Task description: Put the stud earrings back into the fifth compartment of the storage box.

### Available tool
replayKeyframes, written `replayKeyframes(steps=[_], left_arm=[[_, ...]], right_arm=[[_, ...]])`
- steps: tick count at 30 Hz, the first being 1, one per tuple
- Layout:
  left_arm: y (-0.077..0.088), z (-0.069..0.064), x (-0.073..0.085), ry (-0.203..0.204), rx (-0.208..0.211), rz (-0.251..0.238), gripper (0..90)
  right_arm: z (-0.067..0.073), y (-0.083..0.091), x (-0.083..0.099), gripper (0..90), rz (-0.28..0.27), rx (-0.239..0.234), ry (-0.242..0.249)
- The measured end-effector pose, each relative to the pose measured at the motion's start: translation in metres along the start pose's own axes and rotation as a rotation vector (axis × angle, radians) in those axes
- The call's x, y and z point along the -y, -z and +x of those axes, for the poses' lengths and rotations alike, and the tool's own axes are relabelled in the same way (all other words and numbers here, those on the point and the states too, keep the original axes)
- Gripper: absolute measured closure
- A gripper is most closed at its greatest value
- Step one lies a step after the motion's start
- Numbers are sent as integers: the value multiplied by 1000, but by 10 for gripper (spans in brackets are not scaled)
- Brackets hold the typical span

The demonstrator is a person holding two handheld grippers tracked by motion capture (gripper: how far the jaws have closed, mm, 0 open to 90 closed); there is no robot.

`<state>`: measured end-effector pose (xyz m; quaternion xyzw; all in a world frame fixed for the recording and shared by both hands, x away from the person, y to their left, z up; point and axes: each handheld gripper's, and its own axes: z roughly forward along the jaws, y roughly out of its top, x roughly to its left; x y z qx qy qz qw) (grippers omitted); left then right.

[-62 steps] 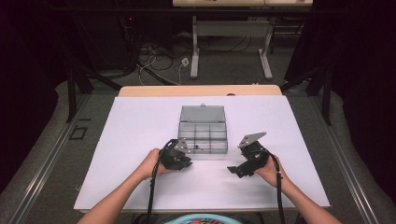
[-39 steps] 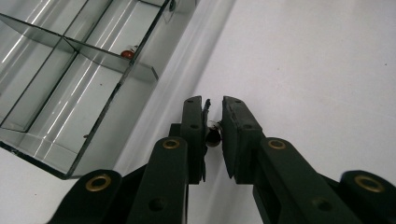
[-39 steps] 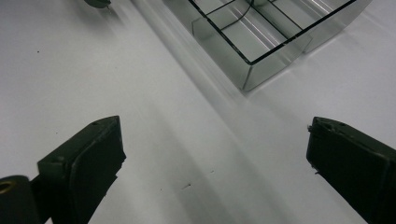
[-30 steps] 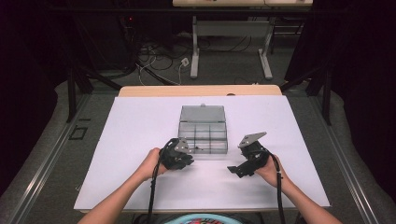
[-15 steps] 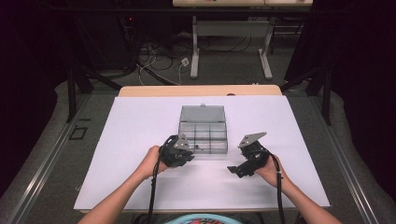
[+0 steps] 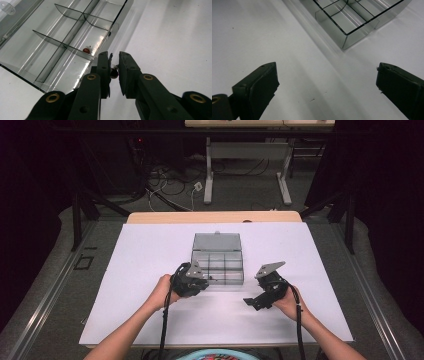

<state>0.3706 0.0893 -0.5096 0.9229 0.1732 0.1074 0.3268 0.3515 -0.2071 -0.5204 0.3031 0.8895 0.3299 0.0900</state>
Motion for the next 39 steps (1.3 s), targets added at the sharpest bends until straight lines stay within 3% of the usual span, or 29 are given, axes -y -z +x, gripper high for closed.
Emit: replayKeyframes(steps=[24, 39], left_arm=[[4, 3, -15, 14, -35, -65, 787], [1, 16, -33, 40, -83, -114, 787]], right_arm=[[0, -1, 0, 37, 0, 5, -9], [0, -1, 0, 37, 0, 5, -10]])
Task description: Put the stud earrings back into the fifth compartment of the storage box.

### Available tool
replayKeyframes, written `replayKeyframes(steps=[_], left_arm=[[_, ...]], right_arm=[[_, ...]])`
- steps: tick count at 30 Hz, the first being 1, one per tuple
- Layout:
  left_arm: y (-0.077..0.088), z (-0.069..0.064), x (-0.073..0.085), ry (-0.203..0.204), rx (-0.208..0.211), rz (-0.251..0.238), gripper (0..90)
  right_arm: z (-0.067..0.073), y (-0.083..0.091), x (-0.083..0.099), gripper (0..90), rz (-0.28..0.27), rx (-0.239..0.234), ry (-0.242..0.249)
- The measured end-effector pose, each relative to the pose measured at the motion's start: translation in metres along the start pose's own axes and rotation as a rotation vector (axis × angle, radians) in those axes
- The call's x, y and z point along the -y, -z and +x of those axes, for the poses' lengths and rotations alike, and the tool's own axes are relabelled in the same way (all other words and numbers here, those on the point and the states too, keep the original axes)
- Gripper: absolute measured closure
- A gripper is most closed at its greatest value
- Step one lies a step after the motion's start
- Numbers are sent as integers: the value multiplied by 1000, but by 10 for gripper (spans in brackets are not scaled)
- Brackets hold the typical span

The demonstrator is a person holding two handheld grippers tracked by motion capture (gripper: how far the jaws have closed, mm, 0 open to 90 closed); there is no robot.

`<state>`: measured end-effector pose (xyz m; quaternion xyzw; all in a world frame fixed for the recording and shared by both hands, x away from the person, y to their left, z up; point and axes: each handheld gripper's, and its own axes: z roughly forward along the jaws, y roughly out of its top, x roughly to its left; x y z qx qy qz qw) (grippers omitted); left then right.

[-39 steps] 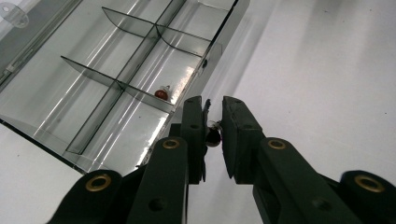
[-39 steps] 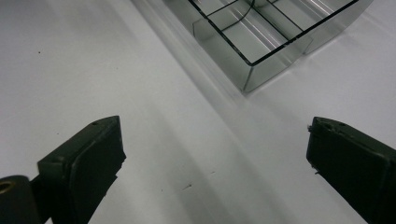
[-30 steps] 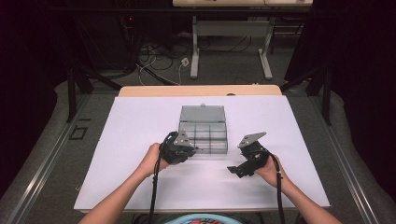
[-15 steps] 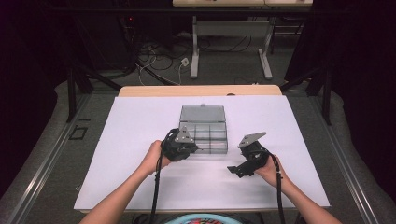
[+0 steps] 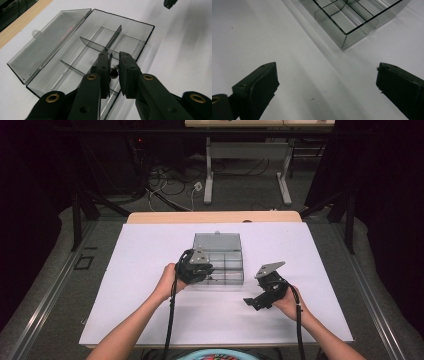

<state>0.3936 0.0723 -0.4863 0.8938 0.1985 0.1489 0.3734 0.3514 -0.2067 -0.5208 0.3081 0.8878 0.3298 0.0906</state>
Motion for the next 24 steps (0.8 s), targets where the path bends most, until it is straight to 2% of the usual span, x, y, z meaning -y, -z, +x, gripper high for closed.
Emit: replayKeyframes(steps=[3, 9, 16, 24], left_arm=[[-3, 2, -2, 10, -4, -1, 786], [-10, 6, -4, 26, -18, -12, 786], [-19, 10, -3, 44, -24, 0, 786], [-28, 10, -1, 71, -21, -6, 786]], right_arm=[[-1, -1, 0, 37, -7, -1, 14], [0, 0, 0, 38, 6, -3, 0], [-1, -1, 0, 37, -3, -2, 15], [0, -1, 0, 37, 0, 0, 7]])
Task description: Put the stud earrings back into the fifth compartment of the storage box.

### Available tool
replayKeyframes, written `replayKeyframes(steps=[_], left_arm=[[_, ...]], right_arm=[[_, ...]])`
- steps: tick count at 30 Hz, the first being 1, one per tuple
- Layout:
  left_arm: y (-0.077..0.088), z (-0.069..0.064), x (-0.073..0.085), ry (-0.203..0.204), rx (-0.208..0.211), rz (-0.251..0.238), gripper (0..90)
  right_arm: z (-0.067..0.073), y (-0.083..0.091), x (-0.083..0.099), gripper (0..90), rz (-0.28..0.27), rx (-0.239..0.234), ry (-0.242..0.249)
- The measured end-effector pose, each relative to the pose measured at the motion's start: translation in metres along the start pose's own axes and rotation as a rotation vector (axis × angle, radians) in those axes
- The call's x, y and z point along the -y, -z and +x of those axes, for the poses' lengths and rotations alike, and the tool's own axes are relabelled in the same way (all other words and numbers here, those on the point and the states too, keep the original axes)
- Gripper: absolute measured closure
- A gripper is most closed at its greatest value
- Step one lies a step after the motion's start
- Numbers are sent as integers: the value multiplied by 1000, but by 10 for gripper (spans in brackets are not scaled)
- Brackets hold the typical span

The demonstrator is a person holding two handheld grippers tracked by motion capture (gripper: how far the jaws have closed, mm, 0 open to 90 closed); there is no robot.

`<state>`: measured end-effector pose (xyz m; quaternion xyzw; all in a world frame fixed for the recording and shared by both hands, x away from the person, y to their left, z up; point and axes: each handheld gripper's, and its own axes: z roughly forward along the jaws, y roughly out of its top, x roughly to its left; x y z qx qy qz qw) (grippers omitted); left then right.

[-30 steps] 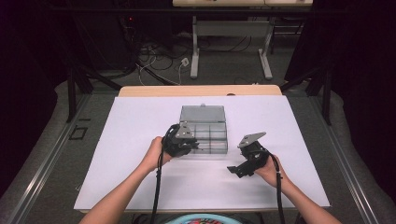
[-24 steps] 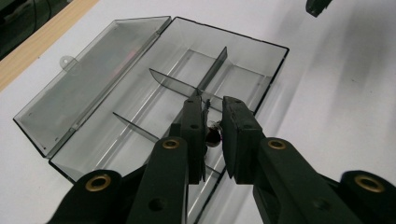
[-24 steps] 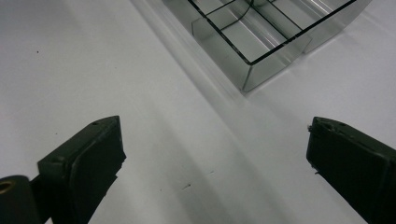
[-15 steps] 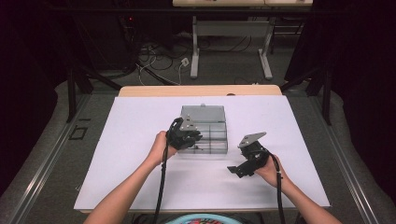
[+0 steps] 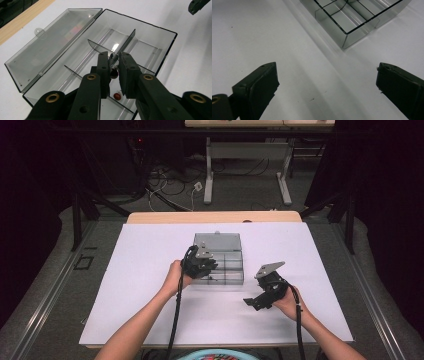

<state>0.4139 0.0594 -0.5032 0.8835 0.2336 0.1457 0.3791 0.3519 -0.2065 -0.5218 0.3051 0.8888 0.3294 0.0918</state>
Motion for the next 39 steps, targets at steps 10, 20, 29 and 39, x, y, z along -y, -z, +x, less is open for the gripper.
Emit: replayKeyframes(steps=[10, 20, 29, 39], left_arm=[[-9, -2, 3, 4, -1, 12, 784], [-14, -2, 8, 1, 17, 44, 781], [-15, 0, 12, 4, 3, 65, 695], [-10, 0, 12, 46, -67, 40, 349]], right_arm=[[0, 1, 1, 37, -2, -2, -1], [-1, 0, 2, 37, 1, -4, 5], [0, 0, 2, 37, 2, -1, 2], [0, 2, 2, 37, -2, -1, 1]])
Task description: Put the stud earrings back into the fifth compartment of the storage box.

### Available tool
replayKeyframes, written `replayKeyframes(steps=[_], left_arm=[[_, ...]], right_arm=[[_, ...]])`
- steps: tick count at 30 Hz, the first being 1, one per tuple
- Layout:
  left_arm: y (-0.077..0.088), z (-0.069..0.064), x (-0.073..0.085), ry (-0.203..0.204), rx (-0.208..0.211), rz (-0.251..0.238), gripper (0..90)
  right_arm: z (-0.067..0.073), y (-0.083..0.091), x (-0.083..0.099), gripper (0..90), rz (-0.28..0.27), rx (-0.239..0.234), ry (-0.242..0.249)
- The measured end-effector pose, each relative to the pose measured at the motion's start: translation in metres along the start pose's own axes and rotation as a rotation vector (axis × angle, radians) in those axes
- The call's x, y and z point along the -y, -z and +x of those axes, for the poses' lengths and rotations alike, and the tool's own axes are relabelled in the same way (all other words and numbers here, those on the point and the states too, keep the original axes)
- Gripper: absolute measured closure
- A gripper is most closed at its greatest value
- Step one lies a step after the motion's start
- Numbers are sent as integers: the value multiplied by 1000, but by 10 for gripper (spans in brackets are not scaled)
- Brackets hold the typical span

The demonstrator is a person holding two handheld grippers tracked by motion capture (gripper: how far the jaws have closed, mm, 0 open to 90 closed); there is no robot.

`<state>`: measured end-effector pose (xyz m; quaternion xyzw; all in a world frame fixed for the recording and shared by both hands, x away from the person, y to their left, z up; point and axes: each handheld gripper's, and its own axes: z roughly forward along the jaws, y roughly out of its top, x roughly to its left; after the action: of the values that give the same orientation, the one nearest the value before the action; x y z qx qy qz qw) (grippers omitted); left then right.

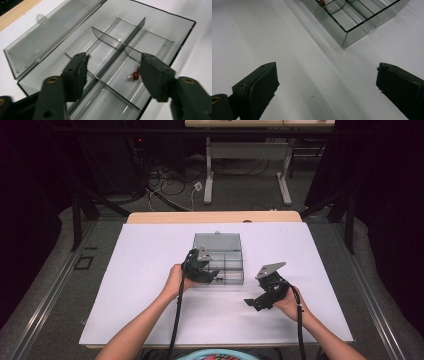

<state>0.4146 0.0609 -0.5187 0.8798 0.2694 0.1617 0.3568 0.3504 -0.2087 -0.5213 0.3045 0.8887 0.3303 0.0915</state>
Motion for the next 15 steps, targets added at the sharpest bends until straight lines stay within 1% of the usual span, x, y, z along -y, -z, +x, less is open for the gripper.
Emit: replayKeyframes(steps=[2, 3, 6, 8, 9, 10, 11, 13, 14, 15], left_arm=[[-1, 0, 0, 18, -9, 8, 287], [-1, 1, 1, 20, -14, 11, 260], [-1, 2, 1, 35, -27, 22, 217], [-1, 3, 1, 40, -34, 18, 183], [-1, 3, 1, 54, -28, 20, 170], [-1, 4, 1, 54, -35, 22, 163], [-1, 5, 2, 54, -47, 19, 157], [0, 7, 3, 73, -45, 18, 146], [0, 7, 3, 70, -50, 19, 139], [0, 7, 3, 76, -53, 21, 128]], right_arm=[[0, 1, 0, 37, -1, -2, 3], [0, 1, 0, 37, -4, -2, 5], [0, 1, -1, 37, -2, 0, 3], [-1, 0, -1, 37, 1, -5, 3], [-2, 0, -1, 38, -7, -3, 3], [-2, -1, -2, 37, -12, 0, 3], [-3, -2, -2, 37, -5, -4, 2], [-4, -3, -1, 37, 1, -7, -5], [-4, -3, -1, 37, 2, -5, -7], [-4, -3, -1, 37, 5, -5, -7]])
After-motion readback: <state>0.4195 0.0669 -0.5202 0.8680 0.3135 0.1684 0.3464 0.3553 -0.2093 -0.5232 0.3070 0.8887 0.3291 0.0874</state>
